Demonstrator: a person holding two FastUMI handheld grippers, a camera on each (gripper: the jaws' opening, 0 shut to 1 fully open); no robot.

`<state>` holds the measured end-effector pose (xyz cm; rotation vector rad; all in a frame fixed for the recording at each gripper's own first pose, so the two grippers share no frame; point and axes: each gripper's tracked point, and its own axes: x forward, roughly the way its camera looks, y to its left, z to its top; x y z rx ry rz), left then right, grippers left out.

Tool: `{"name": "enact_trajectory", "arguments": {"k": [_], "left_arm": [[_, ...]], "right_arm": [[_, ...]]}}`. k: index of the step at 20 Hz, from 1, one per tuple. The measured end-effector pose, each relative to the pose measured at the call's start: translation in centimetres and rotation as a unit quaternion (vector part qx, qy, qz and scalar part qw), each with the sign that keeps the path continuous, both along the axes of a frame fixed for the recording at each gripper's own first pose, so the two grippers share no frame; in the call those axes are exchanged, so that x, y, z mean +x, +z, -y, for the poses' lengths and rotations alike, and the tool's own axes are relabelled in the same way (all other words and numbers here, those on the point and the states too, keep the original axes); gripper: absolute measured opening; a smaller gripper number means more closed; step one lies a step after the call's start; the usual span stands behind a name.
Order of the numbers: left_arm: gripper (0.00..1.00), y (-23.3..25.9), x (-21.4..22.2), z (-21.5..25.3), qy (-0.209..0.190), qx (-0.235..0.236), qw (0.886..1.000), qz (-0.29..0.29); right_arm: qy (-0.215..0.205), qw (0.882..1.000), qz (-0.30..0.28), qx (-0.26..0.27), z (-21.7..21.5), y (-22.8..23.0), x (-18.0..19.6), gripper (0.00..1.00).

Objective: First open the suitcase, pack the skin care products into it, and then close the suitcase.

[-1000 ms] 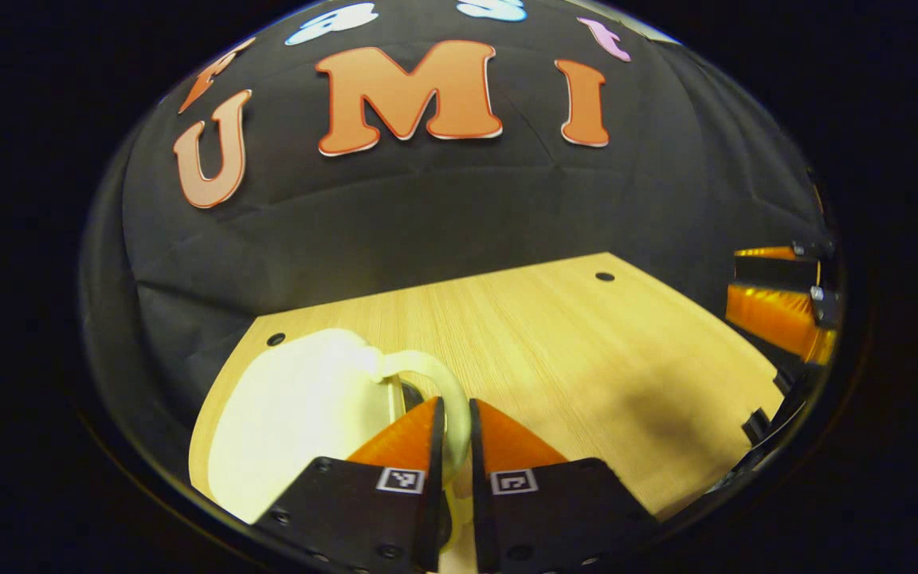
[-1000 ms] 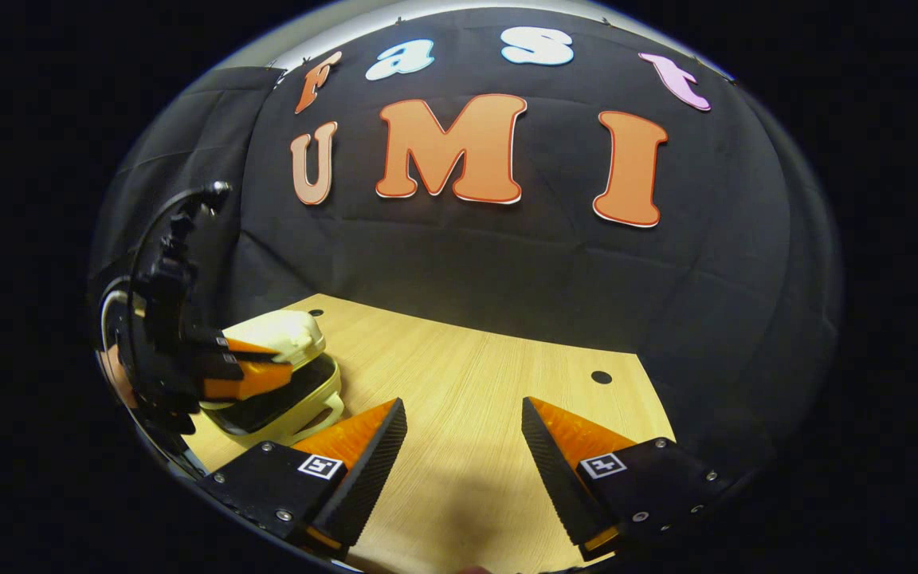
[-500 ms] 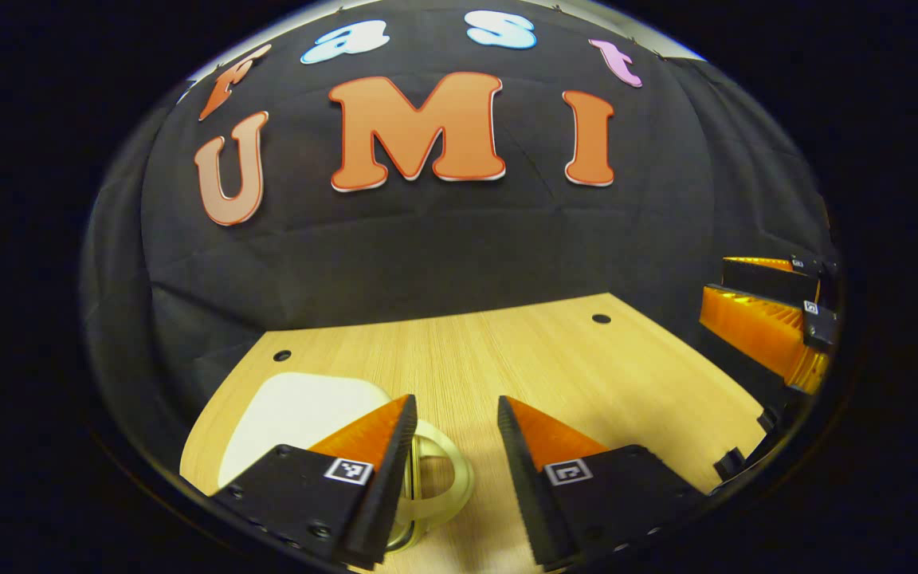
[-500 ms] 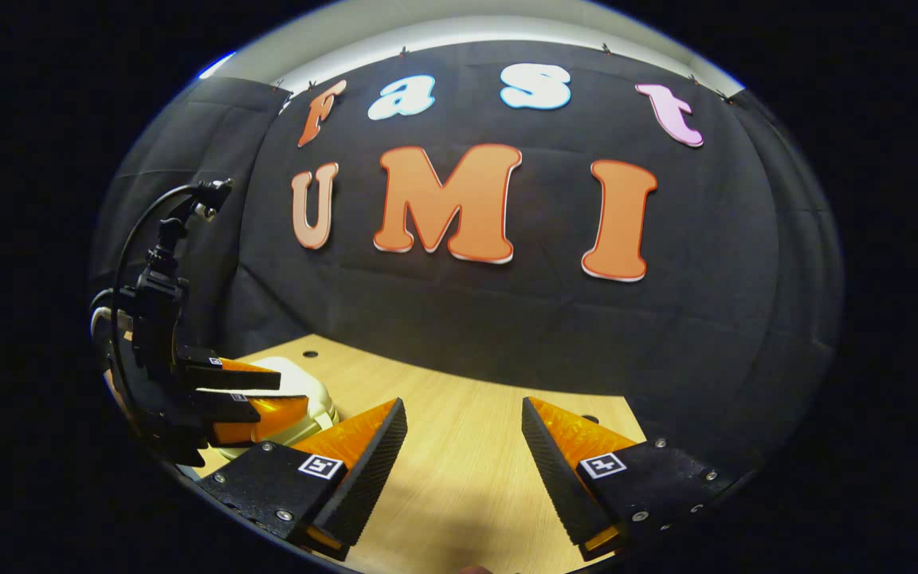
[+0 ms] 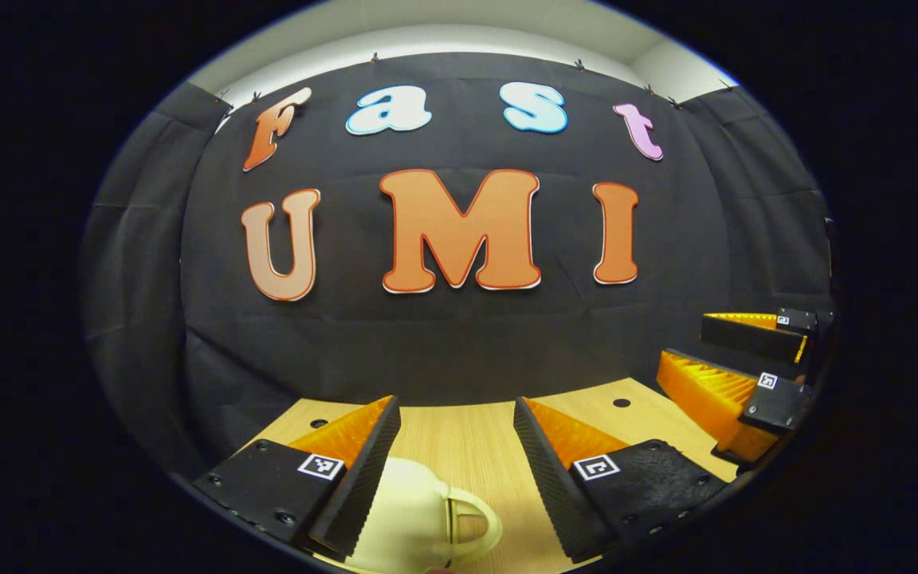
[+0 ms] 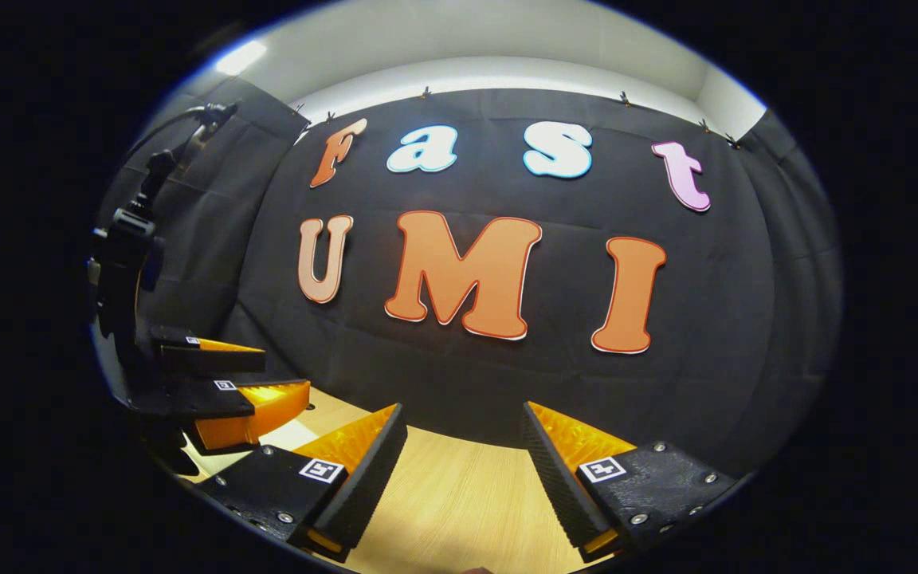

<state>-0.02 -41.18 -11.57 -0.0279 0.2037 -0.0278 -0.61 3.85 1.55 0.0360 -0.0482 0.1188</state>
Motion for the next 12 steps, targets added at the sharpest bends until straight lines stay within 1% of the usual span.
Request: {"name": "enact_trajectory", "arguments": {"k": [1,2,4,8,10,12], "left_arm": [[0.89,0.3,0.0,-0.2,-0.001,0.004,1.000,0.008],[0.89,0.6,-0.1,-0.3,-0.004,0.007,1.000,0.012],[0.89,0.8,-0.2,-0.2,-0.010,0.007,1.000,0.018],[0.89,0.4,0.4,0.1,-0.016,-0.002,1.000,0.022],[0.88,0.3,1.2,0.2,-0.016,-0.006,1.000,0.025],[0.88,0.4,1.1,0.1,-0.012,-0.003,1.000,0.028]], "right_arm": [[-0.002,1.000,-0.002,0.000,-0.3,0.0,0.1,0.94],[-0.003,1.000,-0.006,0.001,-0.5,-0.1,0.2,0.92],[-0.008,1.000,-0.007,0.003,-0.7,-0.1,0.0,0.92],[-0.025,1.000,-0.015,0.002,0.3,-0.8,0.0,0.92],[-0.032,0.999,-0.018,-0.001,1.0,-1.1,0.0,0.92],[-0.038,0.999,-0.021,-0.002,1.6,-1.3,0.0,0.92]]}}
